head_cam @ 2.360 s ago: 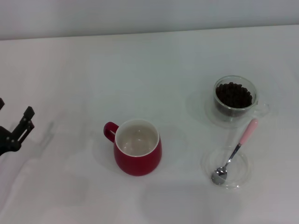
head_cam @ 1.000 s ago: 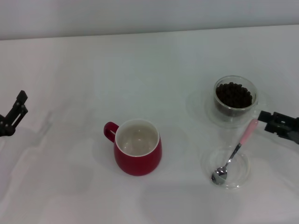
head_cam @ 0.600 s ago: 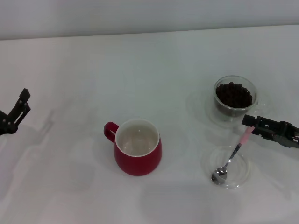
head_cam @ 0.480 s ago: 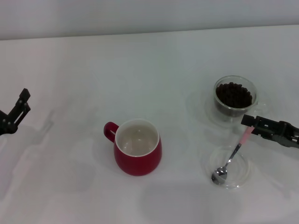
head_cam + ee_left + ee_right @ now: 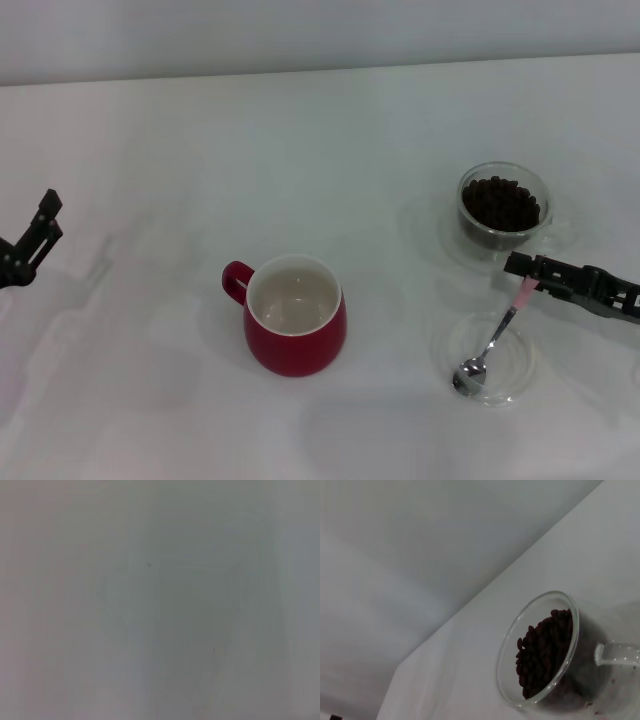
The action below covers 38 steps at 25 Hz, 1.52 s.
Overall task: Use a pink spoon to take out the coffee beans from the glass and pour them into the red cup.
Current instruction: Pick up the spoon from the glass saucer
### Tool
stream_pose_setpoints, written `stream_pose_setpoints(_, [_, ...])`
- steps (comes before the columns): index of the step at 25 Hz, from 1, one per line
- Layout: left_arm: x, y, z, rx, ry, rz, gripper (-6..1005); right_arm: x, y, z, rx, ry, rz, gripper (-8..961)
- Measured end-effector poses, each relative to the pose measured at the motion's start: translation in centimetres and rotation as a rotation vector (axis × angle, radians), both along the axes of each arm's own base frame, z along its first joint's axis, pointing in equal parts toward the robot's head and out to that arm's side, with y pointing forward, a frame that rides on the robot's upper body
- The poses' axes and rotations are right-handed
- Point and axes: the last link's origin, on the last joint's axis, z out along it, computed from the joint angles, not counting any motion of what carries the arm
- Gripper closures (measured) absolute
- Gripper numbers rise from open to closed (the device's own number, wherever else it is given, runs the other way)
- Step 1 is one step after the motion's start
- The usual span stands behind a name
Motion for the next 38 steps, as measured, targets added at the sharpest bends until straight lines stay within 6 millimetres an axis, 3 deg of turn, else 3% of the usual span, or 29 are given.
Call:
stream_pose_setpoints(17, [-0.1,0.1,0.3,0.003,0.017,-0.006,238,0.0,-0.1,-0.5,0.036,0.003,-0.008,126])
stream_pose_setpoints(23, [-0.2,0.0,0.3,0.003,0.018,-0.003,238,0.1,-0.2,-0.5,0.048,0.001,-0.016,232])
stream_pose_setpoints(28, [-0.2,0.1,0.3,0.002,0.018,-0.003,237,0.2,-0.2,-0.7,0.047,-0.007,-0.026,411])
stream_pose_setpoints(38, [-0.1,0.1,0.3,0.002,0.018,-0.004,237,0.1,0.0,-1.2,0.038,-0.018,-0.02,407])
